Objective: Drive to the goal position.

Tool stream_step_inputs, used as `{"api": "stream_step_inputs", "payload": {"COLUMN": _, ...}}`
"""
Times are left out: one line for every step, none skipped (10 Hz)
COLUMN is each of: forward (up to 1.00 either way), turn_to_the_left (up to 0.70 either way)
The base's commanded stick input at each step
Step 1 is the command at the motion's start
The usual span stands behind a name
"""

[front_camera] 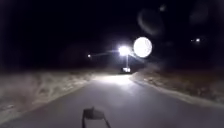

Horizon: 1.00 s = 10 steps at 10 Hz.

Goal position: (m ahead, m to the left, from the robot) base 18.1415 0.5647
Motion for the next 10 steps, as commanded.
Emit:
{"api": "stream_step_inputs", "payload": {"forward": 1.00, "turn_to_the_left": 0.03}}
{"api": "stream_step_inputs", "payload": {"forward": 1.00, "turn_to_the_left": 0.03}}
{"api": "stream_step_inputs", "payload": {"forward": 1.00, "turn_to_the_left": 0.03}}
{"api": "stream_step_inputs", "payload": {"forward": 1.00, "turn_to_the_left": 0.03}}
{"api": "stream_step_inputs", "payload": {"forward": 1.00, "turn_to_the_left": 0.03}}
{"api": "stream_step_inputs", "payload": {"forward": 1.00, "turn_to_the_left": 0.03}}
{"api": "stream_step_inputs", "payload": {"forward": 1.00, "turn_to_the_left": 0.03}}
{"api": "stream_step_inputs", "payload": {"forward": 1.00, "turn_to_the_left": 0.05}}
{"api": "stream_step_inputs", "payload": {"forward": 1.00, "turn_to_the_left": 0.08}}
{"api": "stream_step_inputs", "payload": {"forward": 1.00, "turn_to_the_left": 0.12}}
